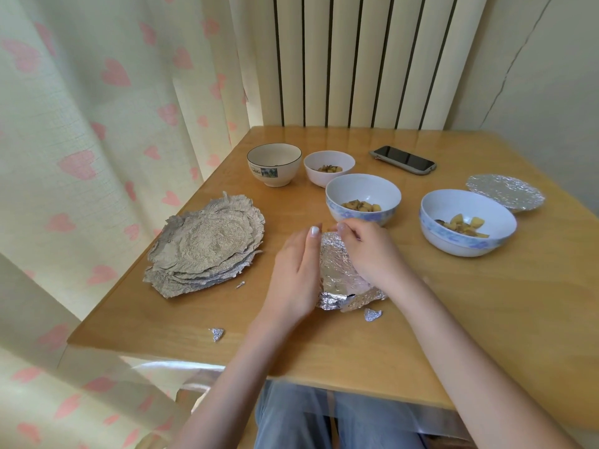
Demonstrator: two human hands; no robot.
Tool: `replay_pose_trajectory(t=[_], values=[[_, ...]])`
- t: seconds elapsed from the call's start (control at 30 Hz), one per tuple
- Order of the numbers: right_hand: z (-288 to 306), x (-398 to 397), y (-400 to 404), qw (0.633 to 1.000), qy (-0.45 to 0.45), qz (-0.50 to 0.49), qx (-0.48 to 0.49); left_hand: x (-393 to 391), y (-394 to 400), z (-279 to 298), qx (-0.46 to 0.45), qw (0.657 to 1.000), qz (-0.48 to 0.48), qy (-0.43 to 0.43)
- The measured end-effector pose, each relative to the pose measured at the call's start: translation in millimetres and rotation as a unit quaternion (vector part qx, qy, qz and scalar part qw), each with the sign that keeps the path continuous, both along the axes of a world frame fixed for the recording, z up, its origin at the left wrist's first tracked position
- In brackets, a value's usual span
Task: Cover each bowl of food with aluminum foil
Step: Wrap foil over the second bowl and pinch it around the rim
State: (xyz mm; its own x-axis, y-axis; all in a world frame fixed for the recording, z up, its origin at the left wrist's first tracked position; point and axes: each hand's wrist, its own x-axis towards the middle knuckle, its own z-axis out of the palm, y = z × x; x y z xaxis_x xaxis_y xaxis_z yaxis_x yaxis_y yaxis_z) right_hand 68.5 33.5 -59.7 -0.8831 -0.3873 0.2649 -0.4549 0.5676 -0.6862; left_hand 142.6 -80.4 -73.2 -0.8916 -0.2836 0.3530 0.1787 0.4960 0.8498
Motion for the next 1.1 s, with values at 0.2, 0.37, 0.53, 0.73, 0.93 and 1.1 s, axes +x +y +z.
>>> replay_pose_trajectory(t=[0.2,0.37,0.53,0.73,0.93,1.1], values=[[2.3,-0.2,-1.7,1.000,-0.002,-0.020,0.018,-3.8,1.2,-3.6,-0.022,0.999,0.024,0.014],[6.7,2.4,-0.8,0.997,-0.067,-0.017,-0.039,-0.8,-0.6,-1.6,-0.030,1.000,0.004,-0.003],[10.8,4.1,12.9,0.982,-0.136,-0.054,-0.121,3.1,-18.0,9.7,0.028,0.999,-0.025,-0.034],[-2.7,18.1,4.1,0.969,-0.153,-0.089,-0.172,-4.7,-11.4,9.0,0.017,0.996,-0.074,-0.051],[-5.0,16.7,6.1,0.967,-0.154,-0.108,-0.171,-8.1,-8.5,4.7,0.020,0.998,-0.042,-0.050],[2.4,13.5,7.7,0.970,-0.184,-0.062,-0.146,0.8,2.4,2.6,0.016,0.999,0.019,-0.025]])
